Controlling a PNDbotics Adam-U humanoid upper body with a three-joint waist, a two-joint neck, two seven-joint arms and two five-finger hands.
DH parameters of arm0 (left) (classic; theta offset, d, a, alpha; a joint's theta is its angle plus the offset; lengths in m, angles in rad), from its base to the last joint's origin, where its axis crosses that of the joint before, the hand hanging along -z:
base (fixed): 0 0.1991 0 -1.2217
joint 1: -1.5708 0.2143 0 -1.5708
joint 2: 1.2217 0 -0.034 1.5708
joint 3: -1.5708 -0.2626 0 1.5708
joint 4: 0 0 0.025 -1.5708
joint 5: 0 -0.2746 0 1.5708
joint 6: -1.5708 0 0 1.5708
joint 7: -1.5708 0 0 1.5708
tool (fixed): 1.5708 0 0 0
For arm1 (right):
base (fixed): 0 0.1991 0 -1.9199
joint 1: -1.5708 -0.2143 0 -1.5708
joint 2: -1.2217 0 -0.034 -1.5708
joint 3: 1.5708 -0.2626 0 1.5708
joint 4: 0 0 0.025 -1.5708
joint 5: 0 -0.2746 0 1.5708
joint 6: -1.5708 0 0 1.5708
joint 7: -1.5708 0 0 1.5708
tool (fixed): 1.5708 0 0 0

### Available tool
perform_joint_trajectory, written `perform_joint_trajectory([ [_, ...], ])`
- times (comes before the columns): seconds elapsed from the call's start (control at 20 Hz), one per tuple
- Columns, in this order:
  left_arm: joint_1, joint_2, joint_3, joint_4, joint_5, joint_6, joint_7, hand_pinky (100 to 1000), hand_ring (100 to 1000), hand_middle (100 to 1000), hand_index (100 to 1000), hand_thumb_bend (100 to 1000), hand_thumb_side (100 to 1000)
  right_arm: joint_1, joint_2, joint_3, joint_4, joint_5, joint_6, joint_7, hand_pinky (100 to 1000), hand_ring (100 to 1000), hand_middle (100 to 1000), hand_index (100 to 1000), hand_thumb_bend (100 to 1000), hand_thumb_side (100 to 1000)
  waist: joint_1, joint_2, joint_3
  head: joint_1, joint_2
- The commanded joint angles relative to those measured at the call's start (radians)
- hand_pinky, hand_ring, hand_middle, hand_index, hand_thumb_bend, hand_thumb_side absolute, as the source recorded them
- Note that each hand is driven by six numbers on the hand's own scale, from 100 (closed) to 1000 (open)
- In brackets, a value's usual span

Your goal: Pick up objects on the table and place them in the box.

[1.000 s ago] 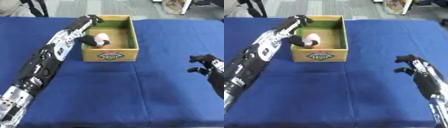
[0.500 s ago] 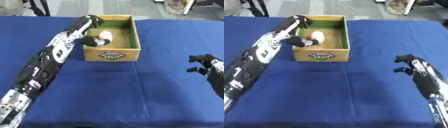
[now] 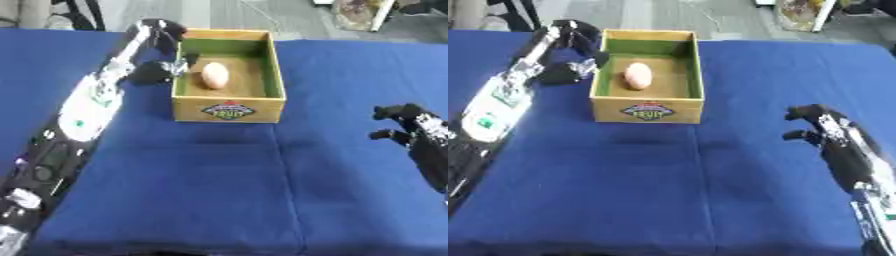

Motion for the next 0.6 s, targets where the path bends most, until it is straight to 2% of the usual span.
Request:
perform_joint_trajectory([
  [0.05, 0.046, 0.029, 0.072, -0.11, 0.102, 0.036, 0.037, 620, 621, 635, 769, 432, 526, -0.008, -0.022, -0.017, -0.012, -0.008, -0.002, -0.01, 644, 943, 645, 711, 100, 738, 0.002, -0.016, 0.008, -0.013, 0.003],
  [0.25, 0.141, 0.013, 0.139, -0.174, 0.148, 0.043, 0.091, 618, 618, 627, 766, 437, 535, -0.005, -0.023, -0.025, -0.012, -0.012, -0.003, -0.02, 643, 941, 643, 710, 100, 740, 0.001, -0.015, 0.025, -0.021, 0.004],
  [0.6, 0.255, -0.032, 0.201, -0.226, 0.151, 0.032, 0.12, 614, 613, 623, 769, 419, 531, 0.001, -0.019, -0.039, -0.017, -0.025, -0.006, -0.042, 641, 939, 641, 709, 100, 737, -0.002, -0.013, 0.041, -0.024, 0.005],
])
